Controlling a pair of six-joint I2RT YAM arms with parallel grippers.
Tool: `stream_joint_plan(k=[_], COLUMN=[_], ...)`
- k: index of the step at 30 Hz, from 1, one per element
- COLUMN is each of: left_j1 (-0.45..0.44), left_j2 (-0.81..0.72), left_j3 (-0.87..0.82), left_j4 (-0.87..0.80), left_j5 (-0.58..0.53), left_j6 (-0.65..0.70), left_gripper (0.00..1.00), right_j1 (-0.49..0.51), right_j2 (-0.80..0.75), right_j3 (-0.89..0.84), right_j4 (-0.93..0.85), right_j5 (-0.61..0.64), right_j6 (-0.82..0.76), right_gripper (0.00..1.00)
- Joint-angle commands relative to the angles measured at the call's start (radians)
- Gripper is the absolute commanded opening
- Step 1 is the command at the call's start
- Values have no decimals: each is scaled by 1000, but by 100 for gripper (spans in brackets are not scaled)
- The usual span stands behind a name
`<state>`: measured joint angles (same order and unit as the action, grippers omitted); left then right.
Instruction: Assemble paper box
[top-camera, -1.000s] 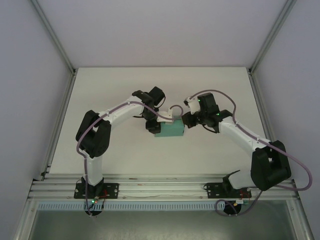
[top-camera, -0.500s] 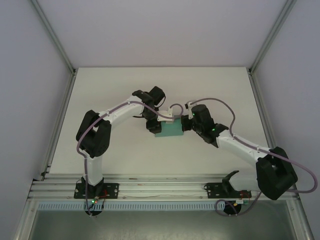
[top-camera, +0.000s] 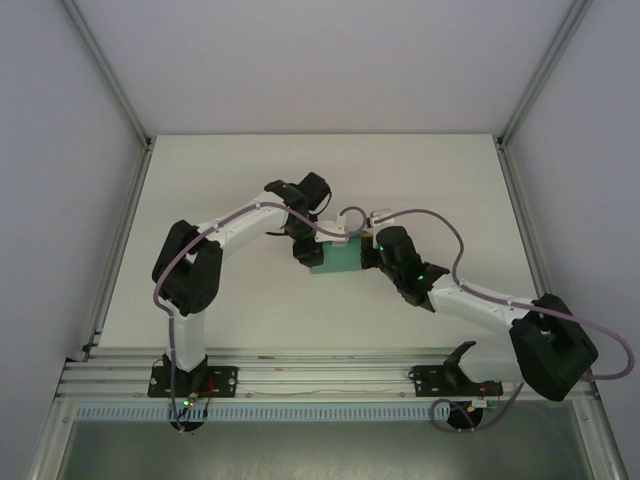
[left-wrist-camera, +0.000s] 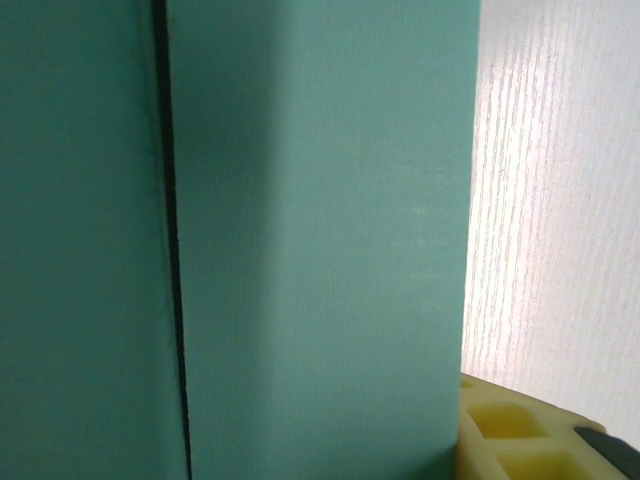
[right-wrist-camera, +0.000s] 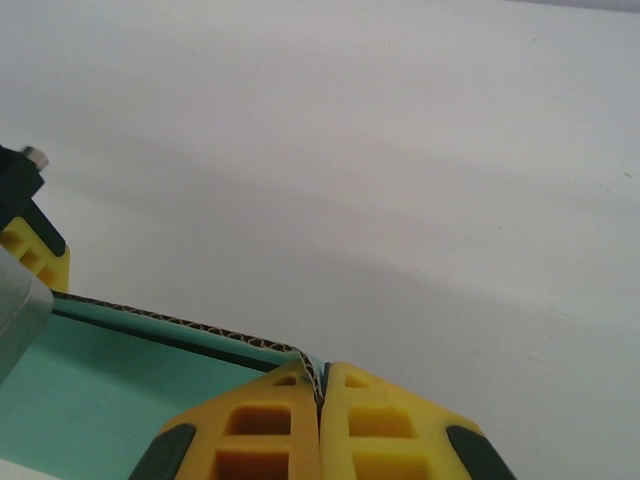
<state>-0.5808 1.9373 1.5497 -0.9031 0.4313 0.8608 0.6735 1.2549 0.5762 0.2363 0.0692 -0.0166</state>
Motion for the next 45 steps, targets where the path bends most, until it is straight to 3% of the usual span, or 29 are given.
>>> stream_joint_plan(k=[1, 5, 13, 16, 22, 27, 31, 35, 42, 43, 44, 45], left_j1=[1, 2, 1, 1, 0, 1, 1, 1, -1, -1, -1, -2], left_j2=[6, 9, 12, 11, 9, 3, 5, 0, -48, -62, -74, -89], left_j3=[-8, -4, -4, -8, -10, -16, -12, -17, -57, -61, -67, -73], left_j4=[-34, -29, -12, 1, 9, 19, 32, 53, 104, 112, 120, 129], left_j5=[4, 14, 27, 26, 23, 8, -7, -21, 1, 8, 14, 20], left_j6=[-6, -12, -30, -35, -45, -62, -84, -112, -148, -153, -161, -167], left_gripper=[48, 48, 50, 52, 52, 52, 52, 58, 77, 81, 98, 100], right_j1=[-4, -4, -4, -3, -3, -2, -1, -1, 1, 1, 4, 4], right_j2=[-19, -17, 54, 81, 81, 64, 76, 35, -2, -4, -8, -13], right_j3=[-24, -38, -153, -153, -173, -254, -269, -282, -311, -302, -296, -290], right_j4=[-26, 7, 245, 232, 223, 301, 318, 339, 313, 289, 273, 267], right_j5=[97, 104, 85, 100, 79, -31, -29, -12, -10, -8, 0, 16], right_j6=[-31, 9, 152, 186, 184, 77, 49, 54, 3, -6, -9, -8], right_gripper=[1, 1, 0, 0, 0, 0, 0, 0, 0, 0, 0, 0])
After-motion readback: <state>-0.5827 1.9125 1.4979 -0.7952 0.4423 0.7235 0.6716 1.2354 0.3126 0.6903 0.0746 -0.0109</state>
